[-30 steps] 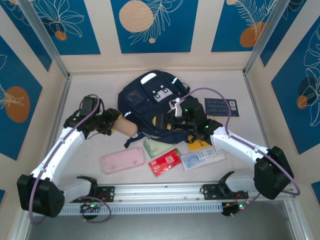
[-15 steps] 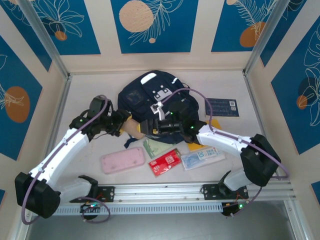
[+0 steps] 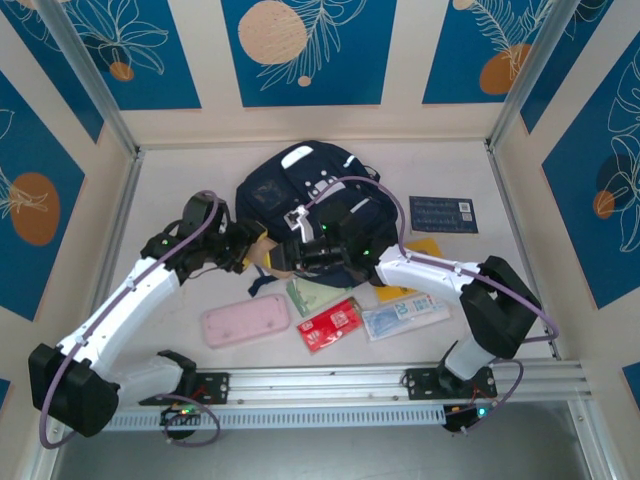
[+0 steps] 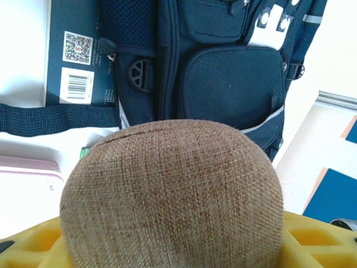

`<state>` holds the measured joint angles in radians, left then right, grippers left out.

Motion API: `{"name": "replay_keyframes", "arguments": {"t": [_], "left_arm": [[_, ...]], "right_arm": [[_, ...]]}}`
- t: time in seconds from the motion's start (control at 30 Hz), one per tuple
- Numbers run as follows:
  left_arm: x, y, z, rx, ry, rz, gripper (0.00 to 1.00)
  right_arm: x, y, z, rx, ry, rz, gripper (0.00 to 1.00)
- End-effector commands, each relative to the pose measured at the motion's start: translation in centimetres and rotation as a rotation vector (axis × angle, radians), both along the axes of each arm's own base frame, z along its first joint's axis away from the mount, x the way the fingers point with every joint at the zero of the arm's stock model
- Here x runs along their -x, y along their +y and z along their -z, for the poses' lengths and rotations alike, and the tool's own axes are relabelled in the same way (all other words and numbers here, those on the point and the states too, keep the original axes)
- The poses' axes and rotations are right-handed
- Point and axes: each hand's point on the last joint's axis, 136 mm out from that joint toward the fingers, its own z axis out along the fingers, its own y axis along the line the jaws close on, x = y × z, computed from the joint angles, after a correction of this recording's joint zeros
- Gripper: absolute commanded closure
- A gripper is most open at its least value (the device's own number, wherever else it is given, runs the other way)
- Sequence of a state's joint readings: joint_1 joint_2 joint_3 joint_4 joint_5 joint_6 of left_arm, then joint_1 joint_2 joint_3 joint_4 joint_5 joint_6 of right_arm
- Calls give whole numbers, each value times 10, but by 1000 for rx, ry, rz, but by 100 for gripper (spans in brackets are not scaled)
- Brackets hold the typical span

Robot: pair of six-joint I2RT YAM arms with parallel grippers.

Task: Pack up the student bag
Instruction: Pass the loose stationery.

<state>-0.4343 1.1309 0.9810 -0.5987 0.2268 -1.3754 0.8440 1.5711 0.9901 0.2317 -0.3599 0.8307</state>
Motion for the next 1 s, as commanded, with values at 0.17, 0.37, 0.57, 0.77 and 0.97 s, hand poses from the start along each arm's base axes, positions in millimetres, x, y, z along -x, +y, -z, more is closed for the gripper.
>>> {"name": "replay_keyframes", "arguments": {"t": [0.17,0.37,0.57,0.77,0.97], "left_arm": [[-17,-16,-19,-25,-83,102,15],[-44,-37,-40,-343,-288,383,10],[-63,-97,-28,-713,-434,812,15],[-85,-148,10,-1025,-443,1089,14],[-110,-178,38,-1056,-478,1176,11]], "right_arm": [[-18,-30,-5,10,-19,122,66],[-40,-115,19,179,7,386,67],[-40,-219,9,289,-101,664,68],[-29,-294,2,308,-116,878,68],[-25,-306,3,261,-77,901,66]]}}
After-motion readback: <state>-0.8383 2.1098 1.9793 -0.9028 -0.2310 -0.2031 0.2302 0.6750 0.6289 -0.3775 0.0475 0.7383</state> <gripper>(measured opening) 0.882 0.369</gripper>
